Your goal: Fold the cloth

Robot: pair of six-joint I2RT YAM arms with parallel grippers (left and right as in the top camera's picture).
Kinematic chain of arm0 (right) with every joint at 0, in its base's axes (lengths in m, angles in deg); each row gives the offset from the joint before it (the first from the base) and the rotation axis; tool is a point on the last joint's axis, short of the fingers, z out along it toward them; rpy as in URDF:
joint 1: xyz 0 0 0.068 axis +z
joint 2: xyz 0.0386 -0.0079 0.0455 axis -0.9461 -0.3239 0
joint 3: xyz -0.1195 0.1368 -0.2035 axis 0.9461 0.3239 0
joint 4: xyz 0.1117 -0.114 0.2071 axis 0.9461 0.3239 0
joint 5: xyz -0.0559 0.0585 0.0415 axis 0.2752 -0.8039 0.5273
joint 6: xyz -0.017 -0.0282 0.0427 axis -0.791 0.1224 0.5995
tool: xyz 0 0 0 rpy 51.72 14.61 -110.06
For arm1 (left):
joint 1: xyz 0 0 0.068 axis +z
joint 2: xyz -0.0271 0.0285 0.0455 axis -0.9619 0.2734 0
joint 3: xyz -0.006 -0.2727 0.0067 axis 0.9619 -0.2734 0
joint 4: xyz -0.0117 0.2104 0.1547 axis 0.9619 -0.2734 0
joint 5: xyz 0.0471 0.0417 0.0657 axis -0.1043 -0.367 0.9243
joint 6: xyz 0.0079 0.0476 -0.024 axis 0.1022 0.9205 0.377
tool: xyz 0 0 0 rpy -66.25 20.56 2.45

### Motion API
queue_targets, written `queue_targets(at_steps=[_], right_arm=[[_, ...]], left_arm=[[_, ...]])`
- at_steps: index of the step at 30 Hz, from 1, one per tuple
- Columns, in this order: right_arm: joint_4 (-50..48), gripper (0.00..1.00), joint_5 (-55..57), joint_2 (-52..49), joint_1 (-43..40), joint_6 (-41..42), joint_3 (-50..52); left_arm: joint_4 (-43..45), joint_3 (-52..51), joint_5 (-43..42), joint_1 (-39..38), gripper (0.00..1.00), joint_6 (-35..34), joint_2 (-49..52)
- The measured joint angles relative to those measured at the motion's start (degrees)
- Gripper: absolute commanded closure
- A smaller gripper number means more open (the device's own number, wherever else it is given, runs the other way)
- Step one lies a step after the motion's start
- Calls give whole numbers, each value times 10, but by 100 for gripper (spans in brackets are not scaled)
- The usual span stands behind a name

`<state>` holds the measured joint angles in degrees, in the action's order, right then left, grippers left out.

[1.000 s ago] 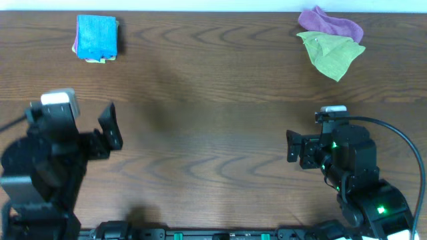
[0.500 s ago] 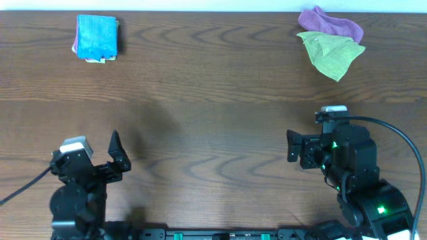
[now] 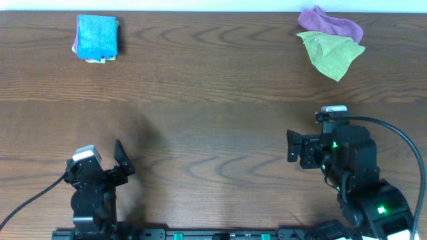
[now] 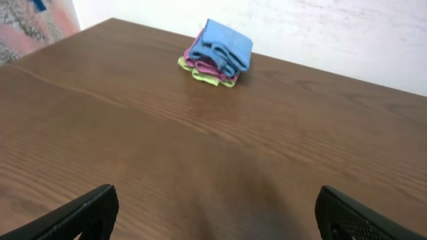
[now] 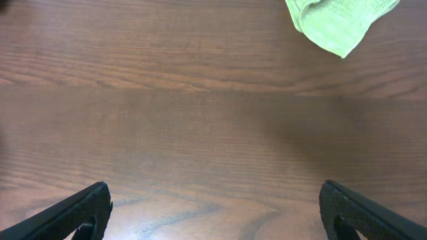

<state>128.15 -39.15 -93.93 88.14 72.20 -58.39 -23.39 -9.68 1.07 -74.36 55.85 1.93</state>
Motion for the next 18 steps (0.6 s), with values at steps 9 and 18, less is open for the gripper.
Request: queue_targets(at_steps=[9,18], right_arm=[[0,1,0,0,0,0,0],[0,1,0,0,0,0,0]], left_arm=[[7,-62,0,0,5,-42,-27],[15,-77,1,0,4,-61,-28]])
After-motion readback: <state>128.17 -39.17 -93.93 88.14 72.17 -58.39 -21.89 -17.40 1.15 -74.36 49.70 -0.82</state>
